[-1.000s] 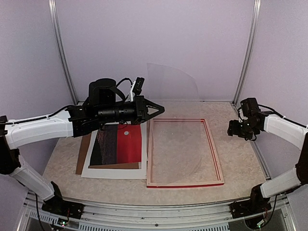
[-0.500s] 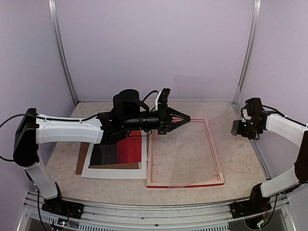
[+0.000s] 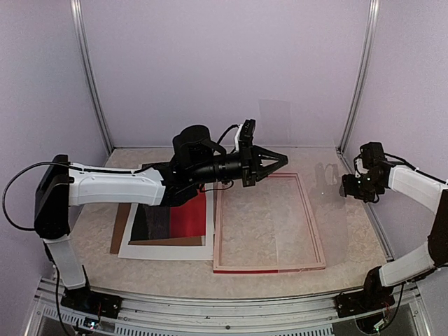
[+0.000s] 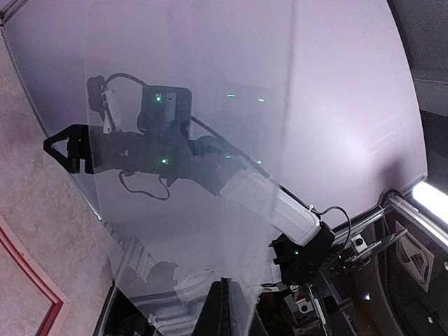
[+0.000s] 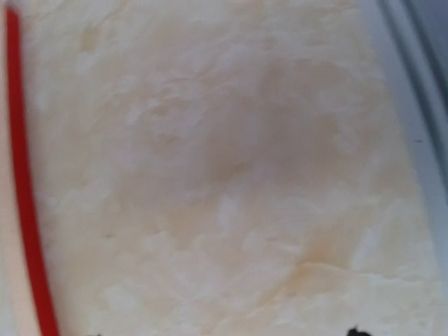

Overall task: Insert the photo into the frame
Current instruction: Place the glass panel in the frame body.

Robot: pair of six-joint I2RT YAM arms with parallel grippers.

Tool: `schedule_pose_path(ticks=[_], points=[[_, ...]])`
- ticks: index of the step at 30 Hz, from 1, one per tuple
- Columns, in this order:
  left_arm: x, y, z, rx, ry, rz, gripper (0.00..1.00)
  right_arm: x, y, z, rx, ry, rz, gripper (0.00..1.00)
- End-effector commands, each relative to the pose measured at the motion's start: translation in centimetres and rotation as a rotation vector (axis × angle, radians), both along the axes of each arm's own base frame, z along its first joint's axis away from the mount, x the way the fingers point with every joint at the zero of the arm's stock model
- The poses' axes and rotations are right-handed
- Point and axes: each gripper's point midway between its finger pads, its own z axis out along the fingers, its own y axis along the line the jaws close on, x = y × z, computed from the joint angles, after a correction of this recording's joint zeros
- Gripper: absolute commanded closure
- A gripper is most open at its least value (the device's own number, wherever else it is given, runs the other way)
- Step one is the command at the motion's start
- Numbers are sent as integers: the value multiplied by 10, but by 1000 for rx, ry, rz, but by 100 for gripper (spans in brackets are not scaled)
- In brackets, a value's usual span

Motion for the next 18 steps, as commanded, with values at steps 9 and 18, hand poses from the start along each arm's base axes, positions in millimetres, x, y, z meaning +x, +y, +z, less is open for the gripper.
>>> schedule_pose_path(ticks=[9, 18], points=[[43, -2, -81, 99, 158, 97, 100, 6, -27, 18, -4, -46, -68, 26], [75, 26, -199, 415, 240, 146, 100, 7, -19, 11, 29, -35, -37, 27]])
